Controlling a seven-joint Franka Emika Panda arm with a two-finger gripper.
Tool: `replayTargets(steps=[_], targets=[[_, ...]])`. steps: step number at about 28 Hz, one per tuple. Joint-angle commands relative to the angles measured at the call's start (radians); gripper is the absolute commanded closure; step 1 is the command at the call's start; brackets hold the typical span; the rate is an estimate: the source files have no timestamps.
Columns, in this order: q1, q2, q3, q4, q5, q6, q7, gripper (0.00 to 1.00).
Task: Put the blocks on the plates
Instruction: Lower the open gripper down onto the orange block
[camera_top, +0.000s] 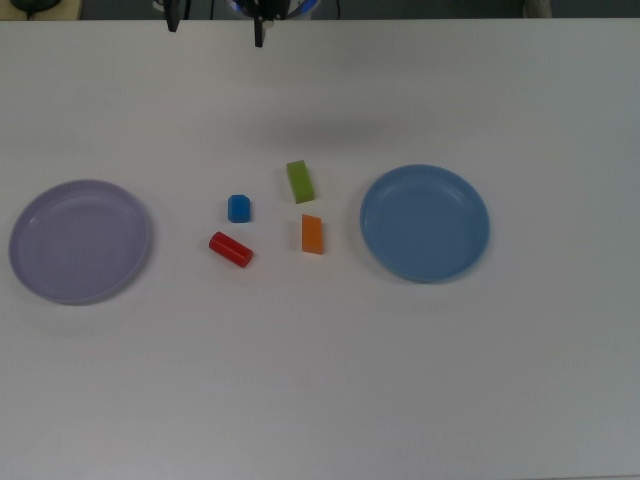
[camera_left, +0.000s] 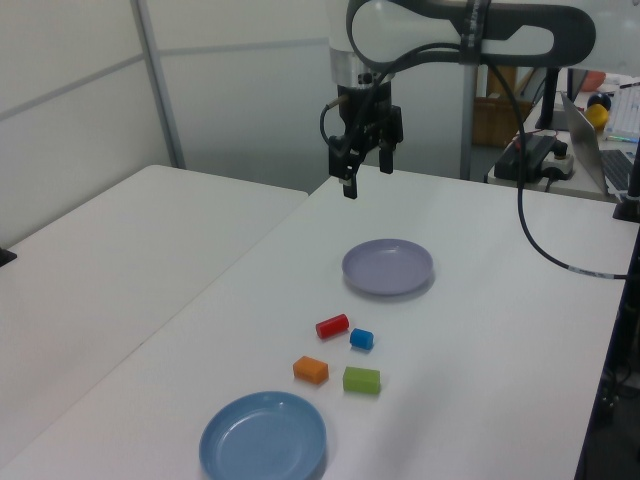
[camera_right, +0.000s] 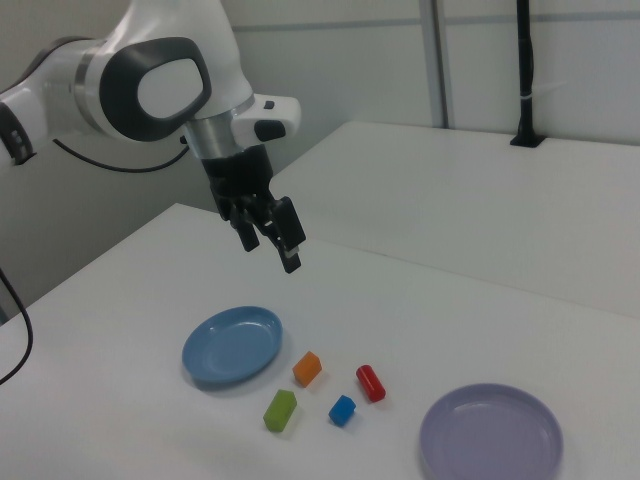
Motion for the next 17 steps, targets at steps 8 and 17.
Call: replayTargets(steps=[8, 17], targets=[[-0.002, 0.142, 0.018, -0.022, 0.026, 0.027, -0.189, 0.0], [0.029, 0.245, 0.032, -0.098, 0.031, 0.339, -0.153, 0.0]])
